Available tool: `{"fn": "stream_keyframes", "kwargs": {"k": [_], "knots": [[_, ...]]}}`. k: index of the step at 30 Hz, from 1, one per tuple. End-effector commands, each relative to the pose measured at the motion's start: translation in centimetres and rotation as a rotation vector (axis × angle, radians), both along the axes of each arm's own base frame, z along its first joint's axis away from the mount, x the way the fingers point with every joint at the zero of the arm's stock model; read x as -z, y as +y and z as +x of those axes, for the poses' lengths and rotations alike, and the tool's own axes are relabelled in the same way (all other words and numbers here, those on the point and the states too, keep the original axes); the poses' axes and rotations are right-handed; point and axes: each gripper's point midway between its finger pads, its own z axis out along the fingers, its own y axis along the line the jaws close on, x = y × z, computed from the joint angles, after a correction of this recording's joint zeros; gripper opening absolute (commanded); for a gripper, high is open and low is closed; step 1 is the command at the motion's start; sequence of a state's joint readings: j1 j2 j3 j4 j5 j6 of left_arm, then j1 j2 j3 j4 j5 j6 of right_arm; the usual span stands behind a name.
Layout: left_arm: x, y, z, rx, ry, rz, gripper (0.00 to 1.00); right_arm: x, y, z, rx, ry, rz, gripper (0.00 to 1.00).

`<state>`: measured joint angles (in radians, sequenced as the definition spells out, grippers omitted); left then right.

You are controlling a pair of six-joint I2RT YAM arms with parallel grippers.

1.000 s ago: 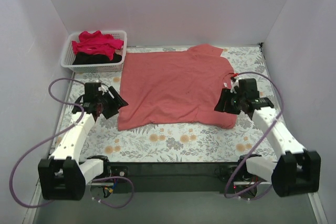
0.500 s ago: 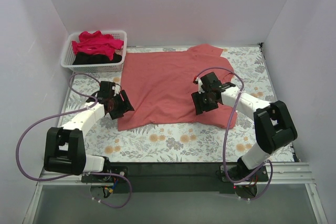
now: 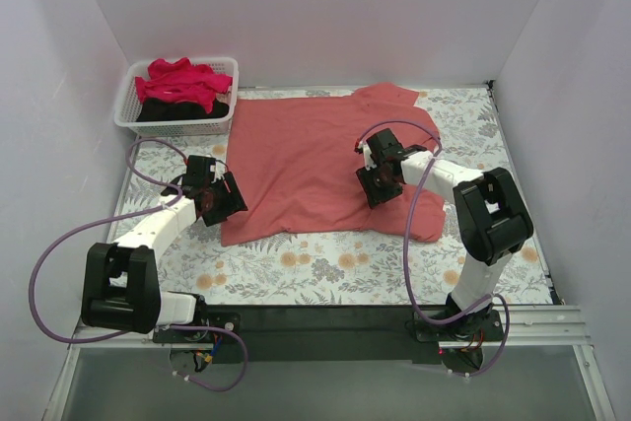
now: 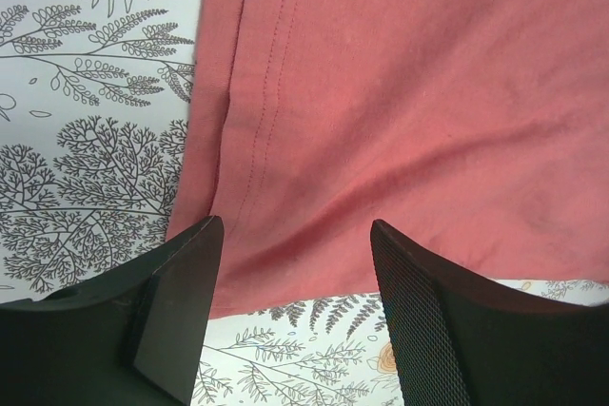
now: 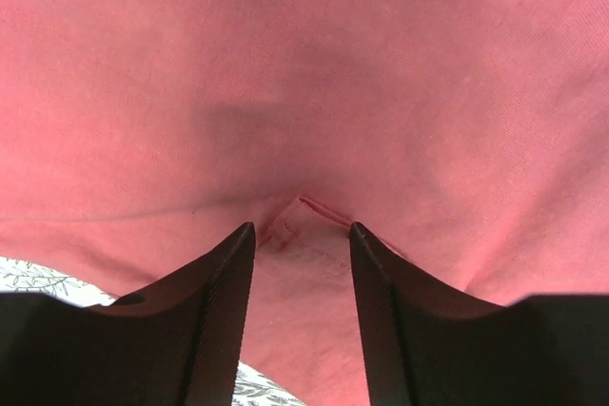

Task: Fold and stack the t-shirts
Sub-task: Flatten the tshirt out

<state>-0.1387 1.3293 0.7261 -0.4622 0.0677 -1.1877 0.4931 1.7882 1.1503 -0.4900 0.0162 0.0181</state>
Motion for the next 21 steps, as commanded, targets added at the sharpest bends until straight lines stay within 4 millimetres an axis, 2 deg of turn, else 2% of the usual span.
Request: {"fn": "stream_keyframes", "kwargs": {"k": [1,3,4,7,10,16,17,18,20,21], "knots": [[-0.9,0.4,0.5,0.002,-0.051,0.019,0.62,-0.9,0.7,1.3,-0.015,-0.044,0.013,0.49],[-1.1,0.3,0.6,0.001,-0.056,0.016,0.62,-0.6,0.4,0.9,-0.014,-0.034,0.006,0.44],[-1.1,0.3,0.6,0.000,-0.055,0.017,0.62,-0.5,0.4,0.9,-0.014,-0.034,0.006,0.35],[-1.0,0.4,0.5,0.000,-0.054,0.019,0.62,-0.8,0.3,0.4,-0.014,-0.034,0.014,0.17],[-1.0,0.4,0.5,0.001,-0.052,0.020,0.62,-1.6,0.2,-0.4,-0.004,-0.042,0.033,0.08],[-1.0,0.4,0.5,0.000,-0.052,0.019,0.62,-3.3,0.3,-3.3,0.065,-0.006,0.095,0.05],[-1.1,0.4,0.6,0.001,-0.057,0.019,0.62,-2.9,0.1,-4.4,0.074,0.017,0.092,0.05],[-1.1,0.4,0.6,-0.001,-0.057,0.018,0.62,-3.5,0.4,-5.1,0.085,0.013,0.110,0.05],[-1.1,0.4,0.6,-0.001,-0.058,0.018,0.62,-2.9,0.0,-7.0,0.099,0.048,0.101,0.05],[-1.1,0.4,0.6,-0.001,-0.057,0.018,0.62,-3.2,0.1,-7.8,0.097,0.049,0.116,0.05]]}}
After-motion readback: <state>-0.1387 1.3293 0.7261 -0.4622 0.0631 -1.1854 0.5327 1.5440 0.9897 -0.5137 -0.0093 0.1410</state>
